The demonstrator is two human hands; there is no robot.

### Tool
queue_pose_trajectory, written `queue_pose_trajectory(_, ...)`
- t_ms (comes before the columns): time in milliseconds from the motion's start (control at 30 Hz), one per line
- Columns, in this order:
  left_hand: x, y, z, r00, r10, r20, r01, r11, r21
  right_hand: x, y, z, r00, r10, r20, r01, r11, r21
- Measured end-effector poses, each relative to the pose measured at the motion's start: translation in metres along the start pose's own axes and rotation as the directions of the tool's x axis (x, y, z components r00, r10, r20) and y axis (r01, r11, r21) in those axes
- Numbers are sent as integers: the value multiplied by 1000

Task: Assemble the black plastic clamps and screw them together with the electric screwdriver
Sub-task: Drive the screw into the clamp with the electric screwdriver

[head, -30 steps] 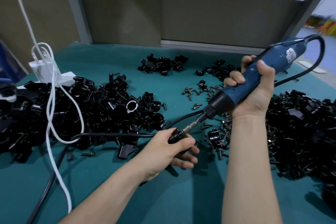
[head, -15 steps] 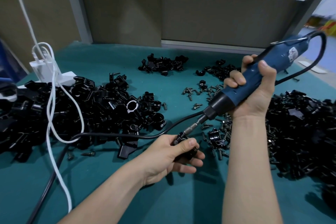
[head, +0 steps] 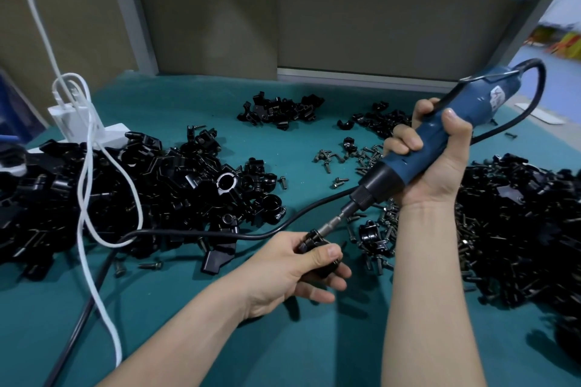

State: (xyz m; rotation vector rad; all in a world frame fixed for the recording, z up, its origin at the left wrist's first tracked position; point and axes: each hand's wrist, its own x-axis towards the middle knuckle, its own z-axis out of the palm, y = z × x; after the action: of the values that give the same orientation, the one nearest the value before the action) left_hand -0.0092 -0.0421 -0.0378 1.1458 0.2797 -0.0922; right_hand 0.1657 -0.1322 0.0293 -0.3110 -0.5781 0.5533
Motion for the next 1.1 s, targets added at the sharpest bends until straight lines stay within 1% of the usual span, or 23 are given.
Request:
queue_pose_trajectory(233,2,-3,-1,999,35,-16,-35,999,0,0,0,-1,1000,9,-23,-9,1000,-5)
queue_pose_trajectory(500,3,-4,-3,994,95,-56,-90,993,82,0,3,-3,1000,8,-26,-9,1000,-9)
queue_pose_trajectory(667,2,-3,-2,992,106,-65,-98,989,109,0,3,-3,1000,16,-25,-16,1000,12)
queue_pose_trajectory(900,4,-5,-1,983,138,-118,-116,978,173,1,5,-3,999,9,-53,-11,1000,-26)
queue_pose_trajectory(1100,4,-6,0,979,153,-136,-125,973,194,1,5,-5,998,14,-67,-15,1000,-15)
